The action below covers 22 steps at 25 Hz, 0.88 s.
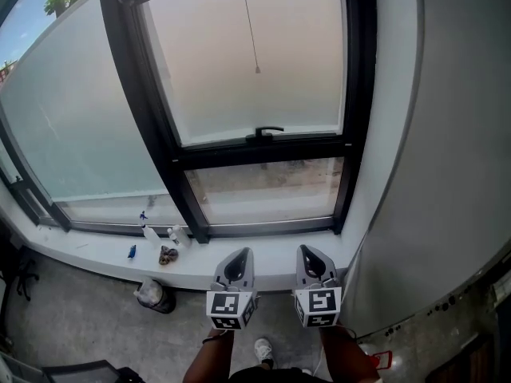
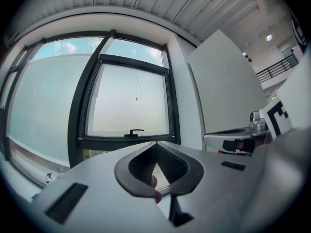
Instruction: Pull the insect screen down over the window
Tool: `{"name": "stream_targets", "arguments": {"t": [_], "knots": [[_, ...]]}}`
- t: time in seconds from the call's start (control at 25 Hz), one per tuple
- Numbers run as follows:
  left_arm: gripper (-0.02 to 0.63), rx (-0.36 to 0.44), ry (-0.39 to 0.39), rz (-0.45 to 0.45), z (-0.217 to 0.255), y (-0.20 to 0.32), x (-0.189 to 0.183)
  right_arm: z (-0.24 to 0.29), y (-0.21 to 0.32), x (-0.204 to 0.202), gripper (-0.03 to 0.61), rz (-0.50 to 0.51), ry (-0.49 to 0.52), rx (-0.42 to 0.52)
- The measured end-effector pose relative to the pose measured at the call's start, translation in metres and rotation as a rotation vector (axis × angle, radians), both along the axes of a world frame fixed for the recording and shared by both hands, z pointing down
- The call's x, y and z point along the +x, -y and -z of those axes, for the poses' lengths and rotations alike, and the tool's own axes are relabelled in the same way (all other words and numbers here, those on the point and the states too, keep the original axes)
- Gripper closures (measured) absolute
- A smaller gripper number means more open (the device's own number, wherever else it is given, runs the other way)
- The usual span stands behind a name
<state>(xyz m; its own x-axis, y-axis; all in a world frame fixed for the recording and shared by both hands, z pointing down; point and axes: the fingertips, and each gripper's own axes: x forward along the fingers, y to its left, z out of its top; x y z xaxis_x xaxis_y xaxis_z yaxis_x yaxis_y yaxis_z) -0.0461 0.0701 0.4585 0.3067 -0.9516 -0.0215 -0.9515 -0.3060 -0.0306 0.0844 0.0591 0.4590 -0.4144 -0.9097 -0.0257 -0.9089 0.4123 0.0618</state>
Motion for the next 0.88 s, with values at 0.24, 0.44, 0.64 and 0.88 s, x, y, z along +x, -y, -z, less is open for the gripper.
{"name": "stream_targets", "arguments": {"t": [0.24,0.44,0.64,0.88], "knots": [[0.612,-0.010,-0.002,-0.022,0.006,0.064,-0.034,0.012,0.061,-0.030,0.575,-0.022,-0.004,0.005],[0.612,-0.013,-0.020,-0.042,0.010,0.110,-0.061,0.021,0.103,-0.057,0.575,-0.028,-0.013,0.021],[0.612,-0.021,-0.030,-0.059,0.012,0.147,-0.076,0.017,0.137,-0.072,0.575,-0.046,-0.014,0.004],[0.612,-0.014,-0.015,-0.057,0.012,0.188,-0.081,0.016,0.182,-0.076,0.575,-0.065,-0.015,-0.024]]}}
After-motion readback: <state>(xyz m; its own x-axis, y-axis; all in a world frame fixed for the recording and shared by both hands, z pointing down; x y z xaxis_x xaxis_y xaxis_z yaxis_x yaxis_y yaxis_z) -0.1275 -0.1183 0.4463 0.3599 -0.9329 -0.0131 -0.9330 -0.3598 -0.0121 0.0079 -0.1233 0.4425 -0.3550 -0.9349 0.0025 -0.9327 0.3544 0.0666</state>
